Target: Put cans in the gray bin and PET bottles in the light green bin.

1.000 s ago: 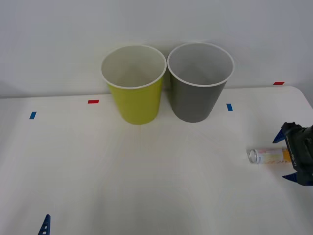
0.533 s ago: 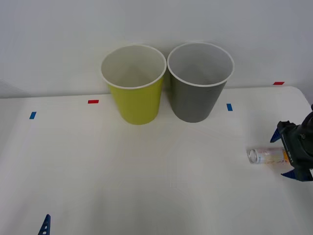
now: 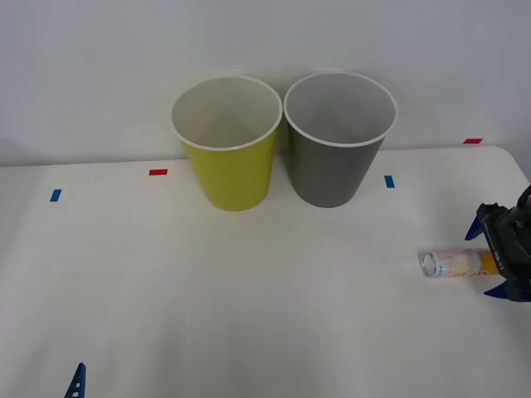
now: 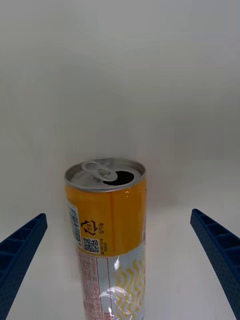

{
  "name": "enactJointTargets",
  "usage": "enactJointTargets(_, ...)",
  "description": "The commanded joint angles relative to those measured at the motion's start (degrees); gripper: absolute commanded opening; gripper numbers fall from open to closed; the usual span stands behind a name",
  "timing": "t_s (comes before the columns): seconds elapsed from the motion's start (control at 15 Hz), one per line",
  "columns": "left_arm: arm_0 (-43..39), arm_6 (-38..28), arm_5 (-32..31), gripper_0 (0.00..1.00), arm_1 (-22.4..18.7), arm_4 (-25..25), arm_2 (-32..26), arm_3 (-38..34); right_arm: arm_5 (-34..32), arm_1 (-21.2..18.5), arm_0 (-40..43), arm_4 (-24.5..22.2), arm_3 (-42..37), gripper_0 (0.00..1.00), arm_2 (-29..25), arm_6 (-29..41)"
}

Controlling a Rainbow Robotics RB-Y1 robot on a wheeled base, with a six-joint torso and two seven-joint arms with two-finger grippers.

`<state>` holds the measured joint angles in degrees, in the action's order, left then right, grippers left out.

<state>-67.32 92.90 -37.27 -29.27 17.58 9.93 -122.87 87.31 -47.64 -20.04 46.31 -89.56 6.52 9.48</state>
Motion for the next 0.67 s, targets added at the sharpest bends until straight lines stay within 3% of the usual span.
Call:
enactJointTargets(0.07, 0.0, 0.0, 0.0, 1.0, 0.0, 0.0, 0.0, 0.0, -0.7, 0.0, -0.3, 0.3, 1.0, 1.0, 1.0, 0.3)
enactJointTargets(0.67, 0.0, 0.0, 0.0, 1.0, 0.0, 0.0, 0.0, 0.0, -2.8, 0.1, -0.8, 0.3, 4.5, 1.0, 3.2, 0.8)
